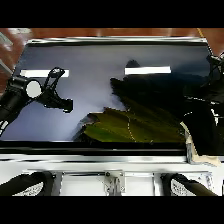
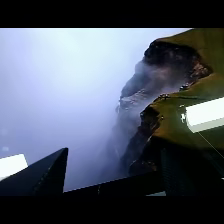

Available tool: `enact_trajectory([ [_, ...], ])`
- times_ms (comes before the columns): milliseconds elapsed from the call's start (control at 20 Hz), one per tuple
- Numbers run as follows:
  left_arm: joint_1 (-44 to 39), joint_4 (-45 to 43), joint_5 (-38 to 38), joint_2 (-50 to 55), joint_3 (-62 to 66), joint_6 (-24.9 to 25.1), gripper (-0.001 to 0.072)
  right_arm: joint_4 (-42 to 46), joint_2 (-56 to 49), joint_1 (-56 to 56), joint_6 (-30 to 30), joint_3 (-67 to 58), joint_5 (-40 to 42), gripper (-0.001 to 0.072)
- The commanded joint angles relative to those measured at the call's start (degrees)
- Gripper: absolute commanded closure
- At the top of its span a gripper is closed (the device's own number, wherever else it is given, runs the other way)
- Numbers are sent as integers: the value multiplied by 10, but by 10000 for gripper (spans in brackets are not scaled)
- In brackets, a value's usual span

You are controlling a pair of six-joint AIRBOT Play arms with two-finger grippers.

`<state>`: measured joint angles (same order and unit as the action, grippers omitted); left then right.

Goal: Fold the shirts.

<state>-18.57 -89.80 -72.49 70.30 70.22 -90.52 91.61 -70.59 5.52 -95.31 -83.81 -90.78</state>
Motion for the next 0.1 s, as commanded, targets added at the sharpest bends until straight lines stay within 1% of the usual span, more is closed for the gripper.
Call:
enact_trajectory([
  [0, 0, 0, -1, 0, -1, 0, 48, 0, 0, -1, 0, 0, -1, 130],
  [50, 0, 0, 0, 0, -1, 1, 48, 0, 0, -1, 0, 0, -1, 130],
])
